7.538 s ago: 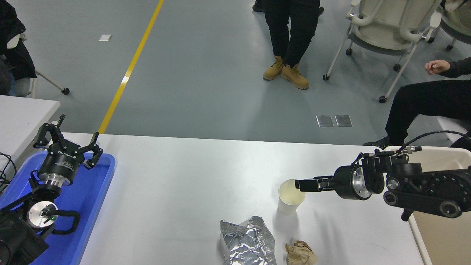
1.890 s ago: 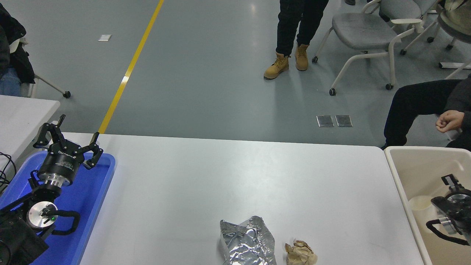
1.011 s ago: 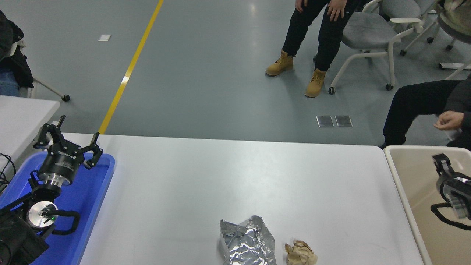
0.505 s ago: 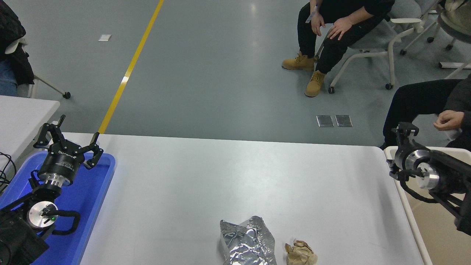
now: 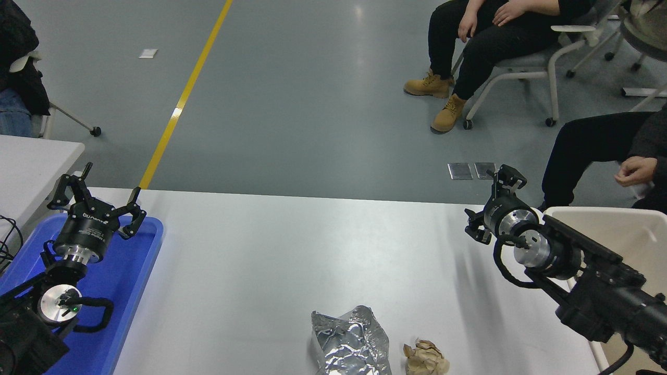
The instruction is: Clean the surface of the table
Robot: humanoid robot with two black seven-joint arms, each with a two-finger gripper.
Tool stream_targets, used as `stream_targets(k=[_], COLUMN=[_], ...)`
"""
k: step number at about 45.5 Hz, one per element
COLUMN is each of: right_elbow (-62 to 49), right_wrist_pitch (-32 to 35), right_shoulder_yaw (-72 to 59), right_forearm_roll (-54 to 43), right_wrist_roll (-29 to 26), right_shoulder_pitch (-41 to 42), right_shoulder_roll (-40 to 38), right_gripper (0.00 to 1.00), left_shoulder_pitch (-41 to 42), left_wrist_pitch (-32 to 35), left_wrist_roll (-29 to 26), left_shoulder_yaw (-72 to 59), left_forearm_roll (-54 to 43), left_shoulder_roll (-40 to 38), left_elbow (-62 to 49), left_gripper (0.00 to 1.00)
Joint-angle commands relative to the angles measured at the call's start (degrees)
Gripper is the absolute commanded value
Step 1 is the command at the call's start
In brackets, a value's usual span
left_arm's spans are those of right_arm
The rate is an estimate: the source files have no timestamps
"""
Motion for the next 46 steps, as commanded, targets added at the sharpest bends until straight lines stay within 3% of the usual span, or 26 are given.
stream_targets(k=[1, 13, 24, 46], right_elbow=[-0.3, 0.3, 4.0, 23.9], right_wrist_pitch=[1.0, 1.1, 3.4, 5.1], right_shoulder_yaw=[1.1, -1.0, -11.6, -35.9], right_forearm_roll=[-0.4, -4.9, -11.9, -42.3], right_wrist_roll=[2.7, 2.7, 2.7, 2.7], right_shoulder_pitch=[-1.1, -0.7, 1.1, 8.2], right_shoulder_roll=[2.8, 1.1, -6.1, -25.6], right_gripper=[1.0, 1.0, 1.0, 1.0], left_shoulder_pitch=[0.0, 0.0, 0.0, 0.0], left_wrist_pitch=[0.0, 0.0, 0.0, 0.0], left_wrist_roll=[0.0, 0.0, 0.0, 0.0], left_shoulder_yaw=[0.0, 0.0, 0.0, 0.0], left_forearm_roll=[0.0, 0.0, 0.0, 0.0], left_shoulder_roll=[0.0, 0.0, 0.1, 0.0], left_elbow=[0.1, 0.0, 0.0, 0.0], left_gripper=[1.0, 1.0, 1.0, 1.0])
